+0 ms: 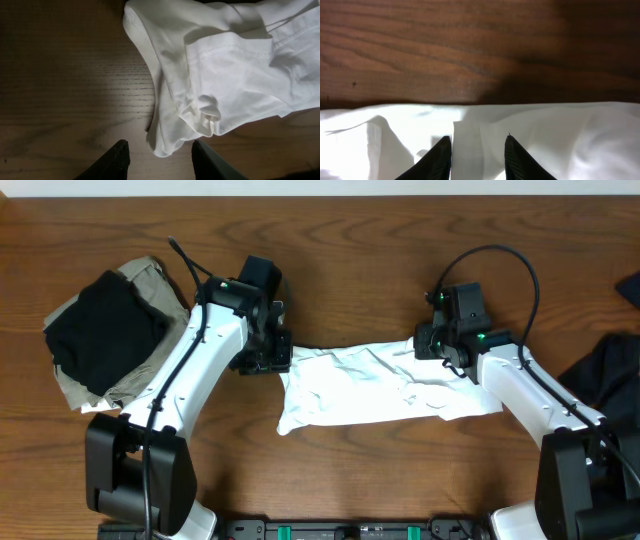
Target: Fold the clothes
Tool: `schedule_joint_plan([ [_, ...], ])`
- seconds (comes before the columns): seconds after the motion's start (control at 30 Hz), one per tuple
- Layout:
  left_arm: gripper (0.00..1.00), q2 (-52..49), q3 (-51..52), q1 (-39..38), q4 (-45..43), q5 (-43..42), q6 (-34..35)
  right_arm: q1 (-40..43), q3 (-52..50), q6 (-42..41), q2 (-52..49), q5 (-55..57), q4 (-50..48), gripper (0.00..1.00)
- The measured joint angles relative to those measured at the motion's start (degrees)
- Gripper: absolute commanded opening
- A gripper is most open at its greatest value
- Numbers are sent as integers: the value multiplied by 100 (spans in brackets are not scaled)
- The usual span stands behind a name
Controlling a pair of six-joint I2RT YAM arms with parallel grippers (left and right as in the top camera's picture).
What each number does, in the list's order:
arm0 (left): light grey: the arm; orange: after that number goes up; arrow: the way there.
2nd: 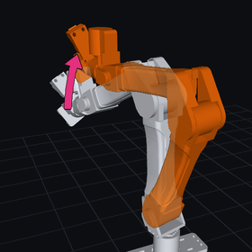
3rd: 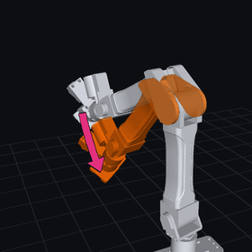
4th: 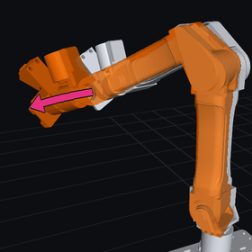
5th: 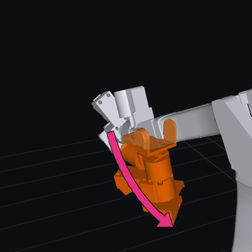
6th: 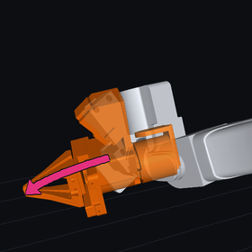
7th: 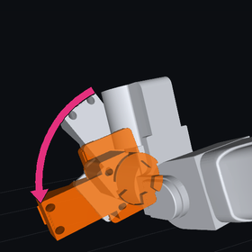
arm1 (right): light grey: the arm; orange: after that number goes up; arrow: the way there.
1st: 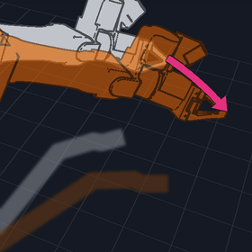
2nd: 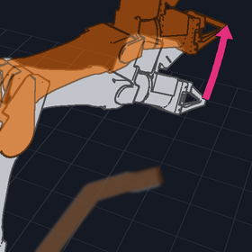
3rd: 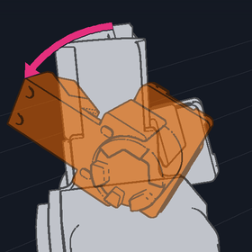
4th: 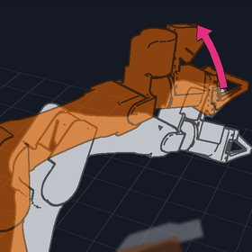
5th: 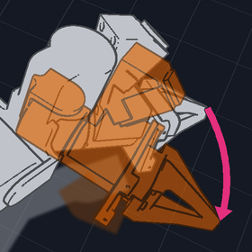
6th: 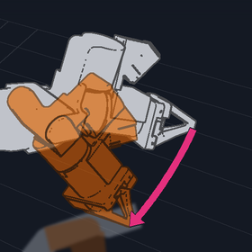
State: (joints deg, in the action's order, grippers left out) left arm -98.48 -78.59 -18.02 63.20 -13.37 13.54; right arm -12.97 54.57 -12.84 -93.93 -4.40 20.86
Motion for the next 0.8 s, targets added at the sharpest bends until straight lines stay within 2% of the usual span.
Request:
schedule_joint_plan([
  [0.2, 43, 0, 0, 0, 0, 0, 0, -13, 0, 7, -74, -109, 155, 38],
  [0.47, 43, 0, 0, 0, 0, 0, 0, -13, 0, 138, -129, -925, -24, 44],
  [0.8, 43, 0, 0, 0, 0, 0, 0, -13, 0, 153, -579, -1215, 90, 52],
])
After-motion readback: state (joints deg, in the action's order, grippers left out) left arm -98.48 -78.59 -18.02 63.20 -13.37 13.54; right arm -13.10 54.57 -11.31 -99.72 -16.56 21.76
